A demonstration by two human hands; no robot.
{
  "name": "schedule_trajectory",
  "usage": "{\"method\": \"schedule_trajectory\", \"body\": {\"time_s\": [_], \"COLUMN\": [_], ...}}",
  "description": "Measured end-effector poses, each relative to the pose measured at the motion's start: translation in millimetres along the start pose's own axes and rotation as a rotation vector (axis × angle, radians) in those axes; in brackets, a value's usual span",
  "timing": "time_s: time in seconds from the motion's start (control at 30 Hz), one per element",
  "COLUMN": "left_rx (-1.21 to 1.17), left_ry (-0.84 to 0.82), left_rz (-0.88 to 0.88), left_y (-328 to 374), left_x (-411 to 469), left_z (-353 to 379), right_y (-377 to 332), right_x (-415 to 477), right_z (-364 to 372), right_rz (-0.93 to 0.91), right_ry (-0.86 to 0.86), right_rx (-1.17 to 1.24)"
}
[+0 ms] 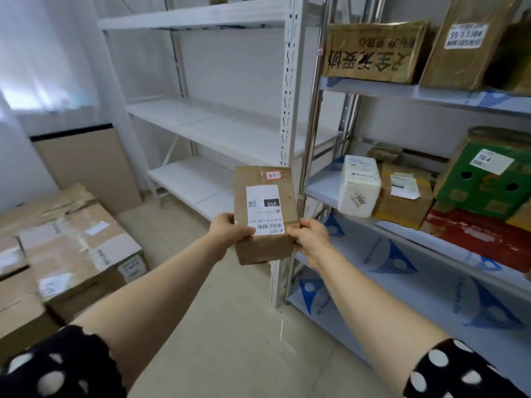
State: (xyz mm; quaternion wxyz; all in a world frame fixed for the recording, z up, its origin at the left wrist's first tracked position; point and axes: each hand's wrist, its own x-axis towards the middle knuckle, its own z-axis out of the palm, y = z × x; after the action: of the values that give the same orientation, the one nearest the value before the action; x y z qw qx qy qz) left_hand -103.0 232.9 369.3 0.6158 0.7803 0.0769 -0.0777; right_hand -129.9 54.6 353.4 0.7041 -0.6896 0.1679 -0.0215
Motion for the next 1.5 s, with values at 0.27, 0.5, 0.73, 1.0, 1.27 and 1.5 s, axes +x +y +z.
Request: {"method": "schedule_trajectory", "body": {"time_s": [0.27,0.5,0.73,1.0,1.27,1.5], "left_rx": [-0.057,-0.073,-0.048,-0.060,-0.168,-0.239], "left_ry": [0.113,0.307,0.493,0.692,0.728,0.748], "left_rz": [-0.061,-0.156,-0.263,-0.396,-0.503,-0.606], "left_y": [-55,-115,-177,-252,-331,-402], "left_x": [-22,-51,-90,-122,-98,-56], "left_z": [-120,-300,-481,-628,-749,-860], "right_y": [16,44,80,116,166,209], "right_x": [-25,-71,-134,-190,-193,-185], "right_z": [122,309,505,671,818,958], "right_rz": [0.073,0.136,0.150,0.183,0.288,0.409], "right_ry": [-0.174,-0.400,-0.630,-0.825,-0.950,-0.924], "right_rx": [-0.131,-0.137,-0.155,-0.239,-0.305,-0.333]}}
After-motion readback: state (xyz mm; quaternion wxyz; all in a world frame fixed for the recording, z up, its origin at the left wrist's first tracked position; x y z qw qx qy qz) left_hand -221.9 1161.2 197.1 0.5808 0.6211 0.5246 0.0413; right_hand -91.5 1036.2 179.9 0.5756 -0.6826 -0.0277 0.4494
